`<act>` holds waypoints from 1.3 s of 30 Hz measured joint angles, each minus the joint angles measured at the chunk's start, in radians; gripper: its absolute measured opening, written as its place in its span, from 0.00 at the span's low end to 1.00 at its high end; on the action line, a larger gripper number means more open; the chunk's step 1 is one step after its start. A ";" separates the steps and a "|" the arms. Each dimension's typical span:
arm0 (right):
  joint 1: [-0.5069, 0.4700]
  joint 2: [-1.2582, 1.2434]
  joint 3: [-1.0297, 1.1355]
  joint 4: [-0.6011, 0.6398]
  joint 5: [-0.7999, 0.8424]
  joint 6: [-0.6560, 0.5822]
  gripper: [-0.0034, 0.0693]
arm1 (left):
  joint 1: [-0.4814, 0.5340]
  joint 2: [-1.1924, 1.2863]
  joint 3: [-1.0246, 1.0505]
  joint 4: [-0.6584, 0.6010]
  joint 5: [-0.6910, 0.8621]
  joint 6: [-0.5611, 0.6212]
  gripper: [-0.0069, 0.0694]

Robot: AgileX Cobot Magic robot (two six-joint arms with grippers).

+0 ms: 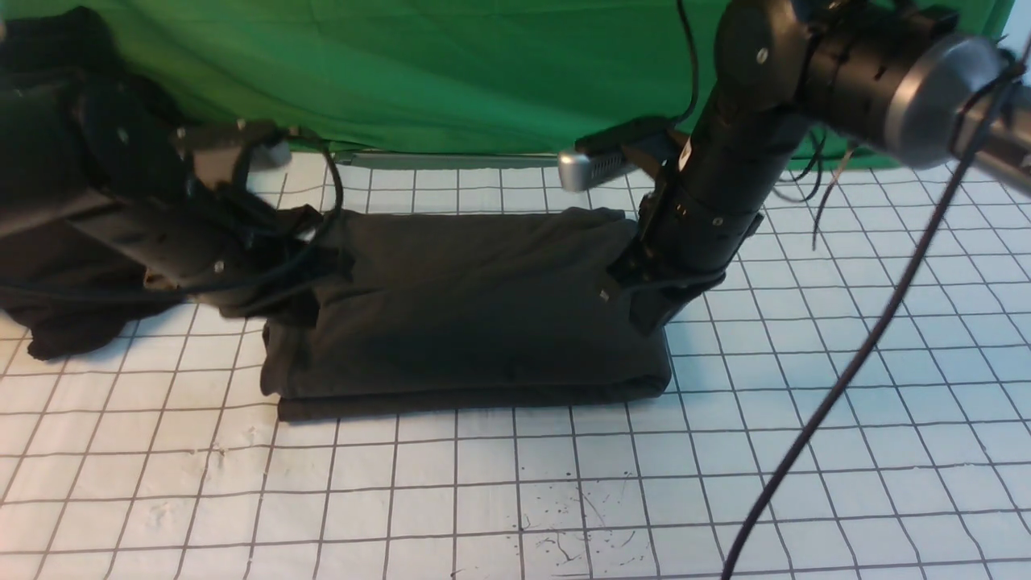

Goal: Fold a long-sleeved shirt over a white checkered tablecloth.

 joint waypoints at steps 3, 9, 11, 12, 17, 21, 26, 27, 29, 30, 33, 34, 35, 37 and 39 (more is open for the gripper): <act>0.000 0.063 0.000 0.000 -0.005 -0.001 0.05 | 0.000 0.060 0.053 0.038 -0.037 -0.019 0.08; -0.010 0.120 0.000 -0.009 0.007 0.015 0.04 | 0.001 0.101 0.065 0.039 -0.054 -0.042 0.08; -0.015 0.115 0.000 -0.009 0.016 0.027 0.04 | 0.001 0.087 0.065 0.041 -0.050 -0.044 0.08; -0.019 0.106 0.001 -0.012 0.019 0.035 0.04 | 0.001 0.068 0.066 0.044 -0.039 -0.044 0.08; -0.023 -0.004 0.007 -0.019 0.019 0.059 0.04 | 0.001 -0.066 0.067 0.064 0.007 -0.047 0.08; -0.023 -0.188 0.007 -0.020 0.014 0.077 0.04 | 0.001 -0.259 0.074 0.048 0.073 -0.073 0.09; -0.023 -0.421 0.007 -0.025 -0.051 0.080 0.04 | 0.001 -0.543 0.163 -0.051 0.092 -0.060 0.09; -0.023 -0.514 0.007 -0.026 -0.097 0.075 0.04 | 0.001 -0.650 0.210 -0.073 0.098 -0.059 0.09; -0.023 -0.609 0.007 -0.027 -0.144 0.063 0.04 | 0.001 -0.790 0.271 -0.089 0.118 -0.058 0.09; -0.023 -0.620 0.007 -0.027 -0.153 0.060 0.04 | 0.001 -0.818 0.282 -0.091 0.123 -0.057 0.09; -0.023 -0.796 0.007 -0.027 -0.211 0.027 0.04 | 0.001 -1.089 0.387 -0.129 0.191 -0.058 0.09; -0.023 -0.831 0.007 -0.027 -0.212 0.022 0.04 | 0.001 -1.142 0.399 -0.137 0.204 -0.061 0.09; -0.023 -0.865 0.007 -0.027 -0.212 0.019 0.04 | 0.001 -1.193 0.414 -0.143 0.216 -0.064 0.09; -0.023 -0.899 0.012 -0.027 -0.217 0.015 0.04 | 0.001 -1.275 0.437 -0.149 0.235 -0.075 0.09; -0.023 -0.983 0.053 -0.031 -0.254 0.002 0.04 | 0.001 -1.387 0.460 -0.156 0.259 -0.120 0.09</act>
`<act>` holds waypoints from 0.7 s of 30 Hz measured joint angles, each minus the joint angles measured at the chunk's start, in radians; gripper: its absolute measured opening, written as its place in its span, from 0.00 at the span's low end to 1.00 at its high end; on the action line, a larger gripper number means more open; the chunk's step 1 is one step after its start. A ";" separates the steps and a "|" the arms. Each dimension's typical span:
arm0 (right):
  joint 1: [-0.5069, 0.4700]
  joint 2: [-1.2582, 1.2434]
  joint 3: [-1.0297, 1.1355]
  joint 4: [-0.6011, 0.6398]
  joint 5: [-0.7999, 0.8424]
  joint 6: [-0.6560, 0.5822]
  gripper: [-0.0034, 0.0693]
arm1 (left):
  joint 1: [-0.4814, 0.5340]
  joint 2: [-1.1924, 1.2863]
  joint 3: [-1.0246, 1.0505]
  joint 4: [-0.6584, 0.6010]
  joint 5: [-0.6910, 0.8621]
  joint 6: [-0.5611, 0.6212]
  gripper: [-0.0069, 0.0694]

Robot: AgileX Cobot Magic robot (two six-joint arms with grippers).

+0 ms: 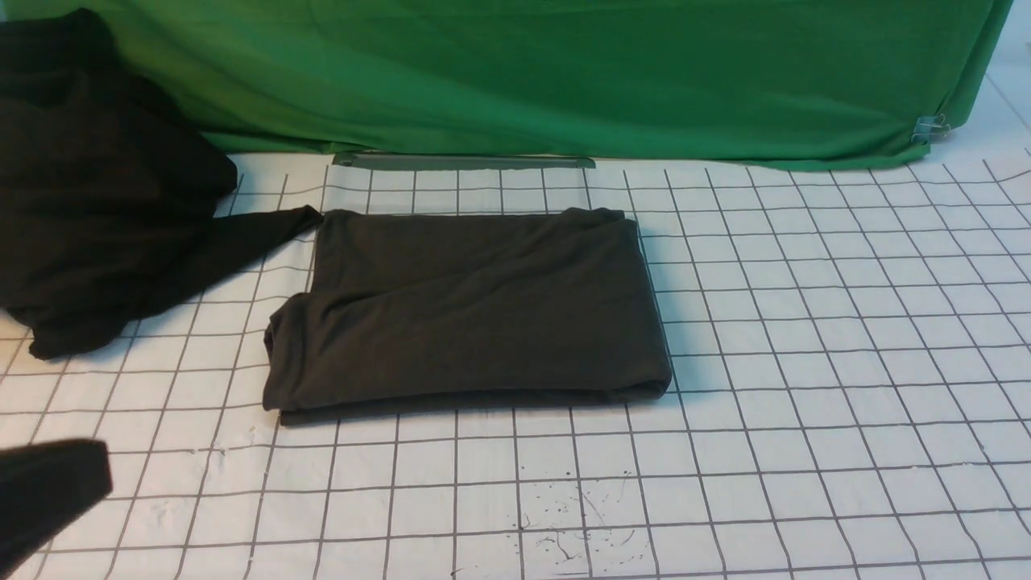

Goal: Fold a long-sleeved shirt over a white checkered tablecloth.

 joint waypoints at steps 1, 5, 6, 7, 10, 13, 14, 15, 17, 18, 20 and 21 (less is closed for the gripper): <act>0.000 -0.039 0.032 -0.010 -0.025 -0.002 0.04 | 0.000 -0.051 0.007 -0.001 0.008 -0.010 0.09; 0.000 -0.201 0.220 -0.076 -0.136 0.013 0.04 | 0.000 -0.151 0.013 -0.011 0.012 -0.028 0.09; 0.000 -0.242 0.275 -0.095 -0.166 0.023 0.04 | 0.000 -0.164 0.013 -0.011 0.012 -0.030 0.09; 0.000 -0.308 0.378 -0.113 -0.229 0.038 0.04 | 0.000 -0.177 0.013 -0.012 0.012 -0.031 0.09; 0.000 -0.466 0.578 -0.129 -0.367 0.053 0.04 | 0.000 -0.181 0.013 -0.013 0.011 -0.031 0.09; 0.000 -0.652 0.800 -0.132 -0.535 0.058 0.04 | 0.000 -0.182 0.014 -0.011 0.002 -0.033 0.09; 0.000 -0.700 0.841 -0.133 -0.567 0.064 0.04 | 0.000 -0.182 0.014 -0.009 -0.002 -0.034 0.09; 0.000 -0.768 0.933 -0.133 -0.634 0.079 0.04 | 0.000 -0.182 0.014 -0.001 -0.009 -0.034 0.09; 0.000 -0.860 1.025 -0.134 -0.693 0.099 0.04 | 0.000 -0.182 0.014 0.013 -0.017 -0.034 0.09; 0.000 -0.913 1.085 -0.134 -0.723 0.107 0.04 | 0.000 -0.182 0.014 0.027 -0.023 -0.035 0.09; 0.000 -0.977 1.156 -0.135 -0.750 0.117 0.04 | 0.000 -0.182 0.014 0.052 -0.028 -0.035 0.09; 0.000 -1.005 1.186 -0.135 -0.758 0.121 0.04 | 0.000 -0.182 0.014 0.063 -0.029 -0.035 0.09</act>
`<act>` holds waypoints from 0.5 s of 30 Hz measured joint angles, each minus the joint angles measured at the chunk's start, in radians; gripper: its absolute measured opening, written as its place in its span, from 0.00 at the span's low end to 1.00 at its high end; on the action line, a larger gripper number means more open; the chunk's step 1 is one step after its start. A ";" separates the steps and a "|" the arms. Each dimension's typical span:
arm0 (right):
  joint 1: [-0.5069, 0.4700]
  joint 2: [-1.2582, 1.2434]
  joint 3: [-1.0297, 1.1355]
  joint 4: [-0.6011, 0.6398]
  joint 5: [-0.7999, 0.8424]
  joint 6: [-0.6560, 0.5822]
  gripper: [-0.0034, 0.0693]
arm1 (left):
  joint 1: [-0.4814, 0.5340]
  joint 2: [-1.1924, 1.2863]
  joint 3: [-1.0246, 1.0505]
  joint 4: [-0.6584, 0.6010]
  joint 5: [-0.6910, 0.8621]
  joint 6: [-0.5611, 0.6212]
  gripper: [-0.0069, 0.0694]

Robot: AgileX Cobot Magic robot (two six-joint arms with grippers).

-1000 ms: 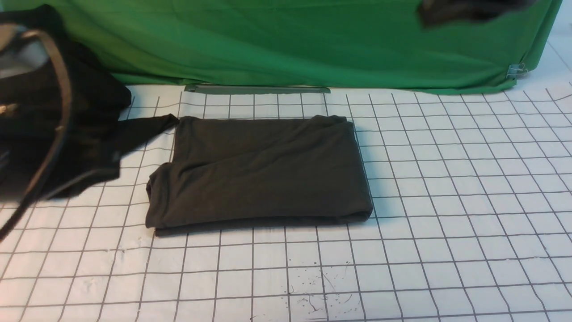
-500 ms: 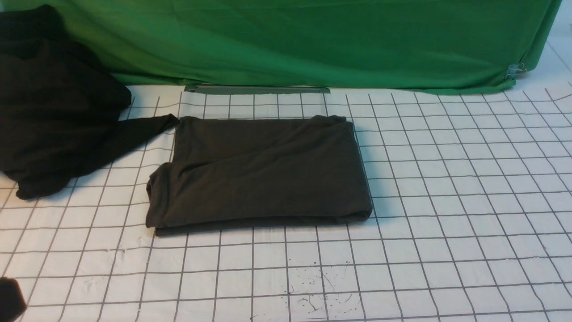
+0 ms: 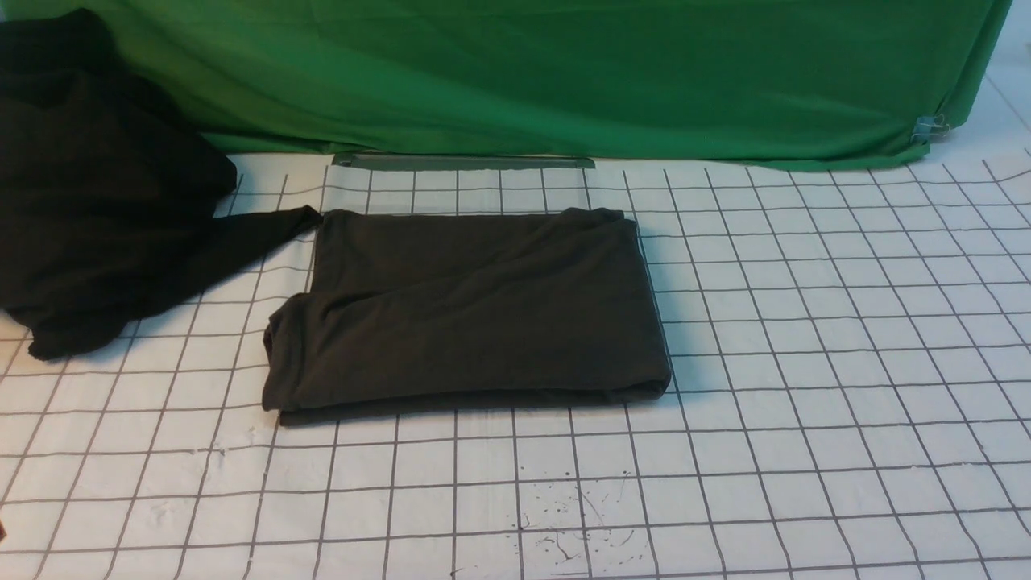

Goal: Fold a long-sleeved shirt over a white checkered tablecloth.

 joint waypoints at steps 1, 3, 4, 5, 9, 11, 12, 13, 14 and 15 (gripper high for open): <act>0.000 -0.021 0.023 0.000 -0.004 0.004 0.04 | 0.000 0.000 0.000 0.006 -0.002 0.000 0.09; 0.000 -0.042 0.047 0.000 -0.008 0.006 0.04 | 0.000 0.000 0.000 0.008 -0.007 0.000 0.09; 0.000 -0.048 0.054 0.000 -0.011 0.007 0.04 | 0.000 0.000 0.000 0.008 -0.010 0.000 0.09; 0.000 -0.050 0.058 0.000 -0.012 0.007 0.05 | 0.000 0.000 0.000 0.009 -0.014 0.000 0.09; 0.000 -0.053 0.060 0.000 -0.023 0.007 0.08 | 0.000 0.000 0.001 0.012 -0.029 0.000 0.09; 0.000 -0.053 0.061 0.000 -0.025 0.007 0.08 | 0.000 0.000 0.002 0.027 -0.030 0.005 0.09; 0.000 -0.053 0.062 0.000 -0.026 0.007 0.09 | 0.000 0.000 0.001 0.040 -0.030 0.006 0.09; 0.000 -0.053 0.063 0.000 -0.027 0.007 0.09 | 0.000 0.000 0.001 0.058 -0.030 0.006 0.09; 0.000 -0.053 0.063 0.000 -0.027 0.007 0.10 | 0.000 0.000 0.001 0.065 -0.030 0.006 0.09; 0.000 -0.053 0.063 0.000 -0.027 0.007 0.10 | 0.000 0.000 0.001 0.075 -0.030 0.006 0.09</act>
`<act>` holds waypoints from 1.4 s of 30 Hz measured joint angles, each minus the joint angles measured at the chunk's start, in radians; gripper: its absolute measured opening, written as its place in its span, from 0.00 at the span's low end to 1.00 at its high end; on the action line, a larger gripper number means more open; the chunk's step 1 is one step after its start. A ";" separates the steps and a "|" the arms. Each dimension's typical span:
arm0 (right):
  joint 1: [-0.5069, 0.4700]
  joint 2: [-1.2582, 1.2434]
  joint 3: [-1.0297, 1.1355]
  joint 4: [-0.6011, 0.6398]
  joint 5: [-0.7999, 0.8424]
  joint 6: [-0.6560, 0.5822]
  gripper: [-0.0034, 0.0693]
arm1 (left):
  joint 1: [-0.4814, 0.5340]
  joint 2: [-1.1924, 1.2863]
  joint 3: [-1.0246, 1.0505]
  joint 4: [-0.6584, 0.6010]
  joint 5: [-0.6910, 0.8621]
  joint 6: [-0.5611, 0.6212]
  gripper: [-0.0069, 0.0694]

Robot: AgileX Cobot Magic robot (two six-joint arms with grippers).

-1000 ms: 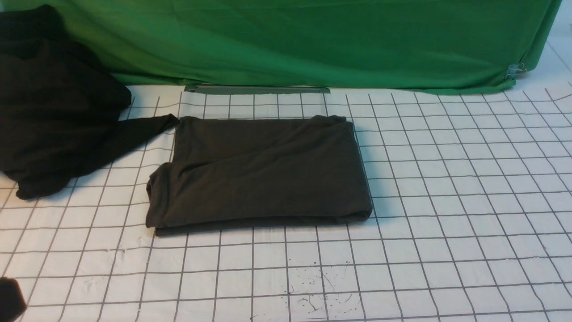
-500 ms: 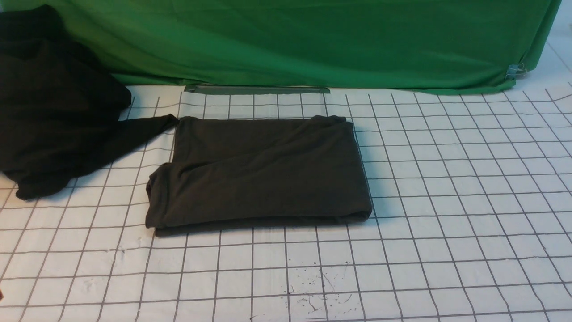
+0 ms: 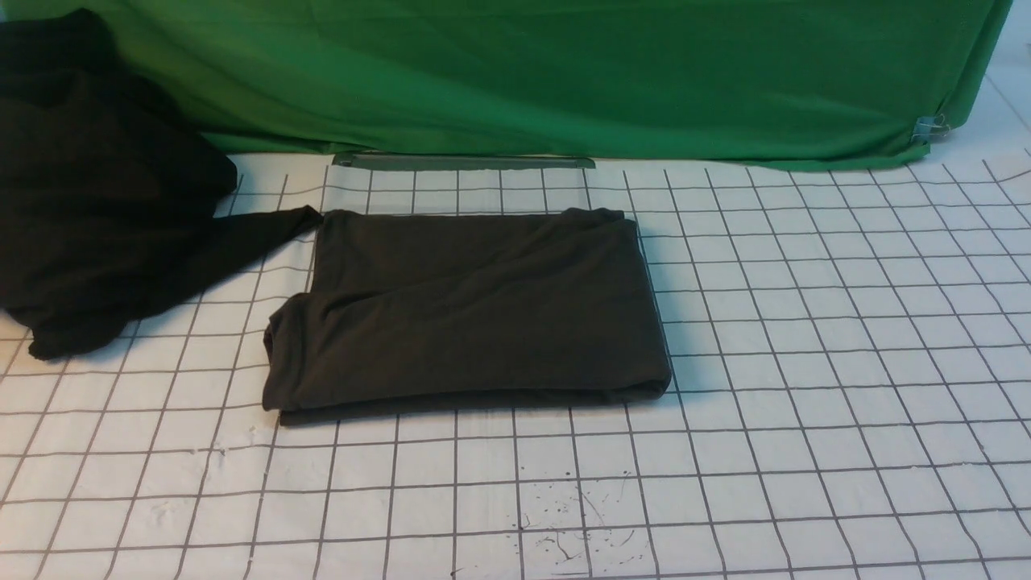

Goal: Fold a long-sleeved shirt over a white checkered tablecloth.

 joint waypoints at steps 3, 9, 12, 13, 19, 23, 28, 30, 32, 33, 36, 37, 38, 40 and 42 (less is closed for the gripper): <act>0.000 0.000 0.000 0.000 0.000 0.000 0.11 | 0.000 0.000 0.000 0.007 0.000 0.000 0.09; 0.000 0.000 0.000 0.000 0.000 0.000 0.13 | 0.000 0.000 0.000 0.010 0.000 0.002 0.09; 0.000 0.000 0.000 0.000 0.000 0.000 0.14 | 0.000 0.000 0.000 0.010 0.000 0.002 0.09; 0.000 0.000 0.000 0.000 0.000 0.000 0.15 | 0.000 0.000 0.000 0.010 0.000 0.002 0.09; 0.000 0.000 0.000 0.000 0.000 0.000 0.17 | 0.000 0.000 0.010 0.051 -0.041 0.082 0.09; 0.000 0.000 0.000 0.000 -0.001 0.000 0.17 | 0.031 -0.018 0.091 0.078 -0.232 0.144 0.09; 0.000 0.000 0.000 0.000 -0.001 0.000 0.19 | 0.206 -0.117 0.346 0.123 -0.525 0.167 0.09; 0.000 0.000 0.000 0.000 -0.001 0.000 0.19 | 0.236 -0.133 0.394 0.127 -0.551 0.166 0.09; 0.000 0.000 0.000 0.000 -0.001 0.000 0.19 | 0.283 -0.144 0.507 0.131 -0.584 0.155 0.09; 0.000 0.000 0.000 0.000 -0.001 0.000 0.19 | 0.288 -0.144 0.535 0.136 -0.587 0.152 0.09; 0.000 0.000 0.000 0.000 -0.001 0.000 0.20 | 0.286 -0.144 0.620 0.178 -0.588 0.101 0.09; 0.000 0.000 0.000 0.000 -0.001 0.000 0.20 | 0.280 -0.144 0.637 0.195 -0.588 0.083 0.09; 0.000 0.000 0.000 0.000 -0.001 0.000 0.21 | 0.273 -0.144 0.651 0.205 -0.592 0.074 0.09; 0.000 0.000 0.000 0.000 -0.002 0.000 0.21 | 0.252 -0.144 0.669 0.224 -0.591 0.059 0.09; 0.000 0.000 0.000 0.000 -0.002 0.000 0.21 | 0.237 -0.144 0.673 0.239 -0.593 0.057 0.09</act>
